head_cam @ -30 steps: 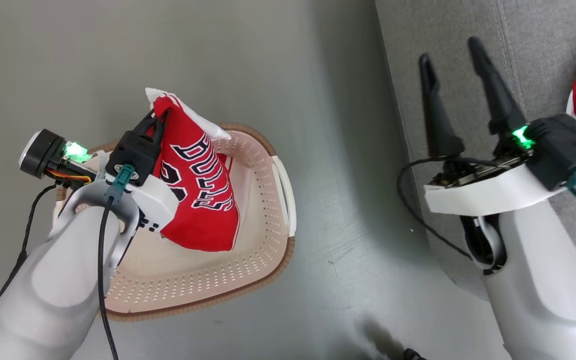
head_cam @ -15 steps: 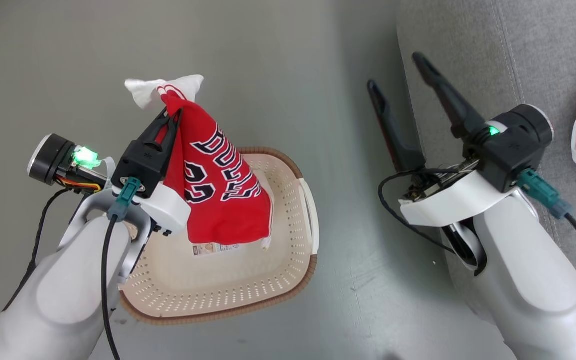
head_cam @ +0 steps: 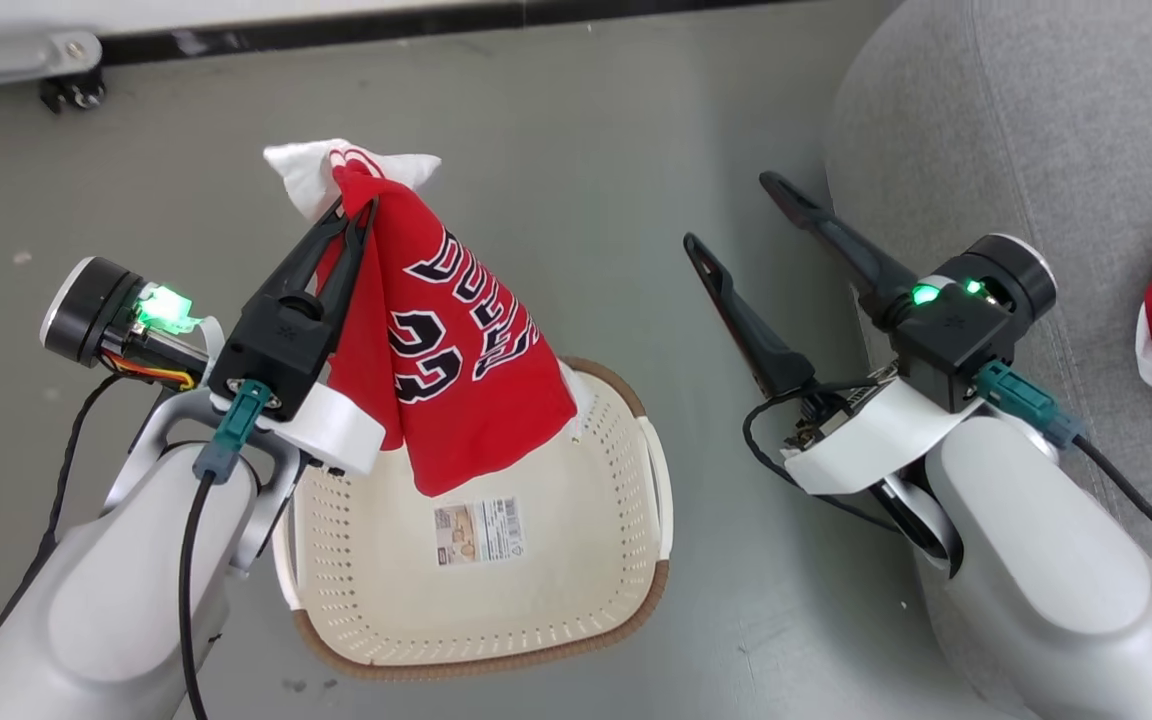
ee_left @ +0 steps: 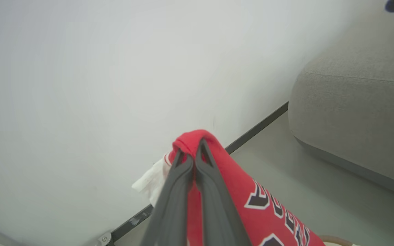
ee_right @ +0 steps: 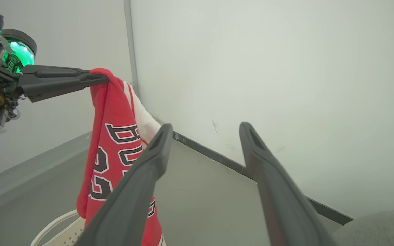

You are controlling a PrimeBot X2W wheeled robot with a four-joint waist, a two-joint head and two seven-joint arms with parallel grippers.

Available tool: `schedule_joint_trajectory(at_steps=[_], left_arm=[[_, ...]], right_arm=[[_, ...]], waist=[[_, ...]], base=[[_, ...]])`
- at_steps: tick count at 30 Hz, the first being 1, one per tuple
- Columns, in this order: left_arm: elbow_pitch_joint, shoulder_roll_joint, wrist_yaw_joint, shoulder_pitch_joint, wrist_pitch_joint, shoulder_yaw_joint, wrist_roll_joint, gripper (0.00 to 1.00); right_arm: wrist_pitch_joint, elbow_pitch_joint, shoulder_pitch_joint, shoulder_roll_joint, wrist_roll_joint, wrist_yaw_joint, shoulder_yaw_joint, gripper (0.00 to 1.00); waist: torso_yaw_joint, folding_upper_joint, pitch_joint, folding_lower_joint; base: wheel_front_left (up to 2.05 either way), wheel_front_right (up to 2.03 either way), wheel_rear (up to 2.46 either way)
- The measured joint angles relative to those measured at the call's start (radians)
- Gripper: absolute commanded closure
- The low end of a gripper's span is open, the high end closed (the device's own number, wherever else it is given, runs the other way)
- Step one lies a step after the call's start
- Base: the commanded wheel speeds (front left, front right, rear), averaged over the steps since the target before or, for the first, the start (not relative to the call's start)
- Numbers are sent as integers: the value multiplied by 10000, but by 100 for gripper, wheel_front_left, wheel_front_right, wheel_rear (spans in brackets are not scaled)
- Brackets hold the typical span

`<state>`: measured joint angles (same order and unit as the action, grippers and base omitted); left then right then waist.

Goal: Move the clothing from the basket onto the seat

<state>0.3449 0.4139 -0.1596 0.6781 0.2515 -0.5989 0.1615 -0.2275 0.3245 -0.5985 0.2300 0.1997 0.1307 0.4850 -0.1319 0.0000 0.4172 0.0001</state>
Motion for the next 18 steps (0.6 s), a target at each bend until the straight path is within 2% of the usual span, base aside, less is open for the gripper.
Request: schedule_joint_trajectory(at_steps=[11, 18], left_arm=[[-917, 337, 31, -466, 13, -176, -138, 100], [-1465, 616, 282, -779, 42, -345, -157, 100]], right_arm=[[443, -184, 4, 686, 773, 0, 1659, 0], [817, -368, 10, 1093, 1310, 0, 2558, 0]], waist=[[363, 0, -1258, 0], [561, 0, -1968, 0]], base=[[0, 0, 0], [0, 0, 0]])
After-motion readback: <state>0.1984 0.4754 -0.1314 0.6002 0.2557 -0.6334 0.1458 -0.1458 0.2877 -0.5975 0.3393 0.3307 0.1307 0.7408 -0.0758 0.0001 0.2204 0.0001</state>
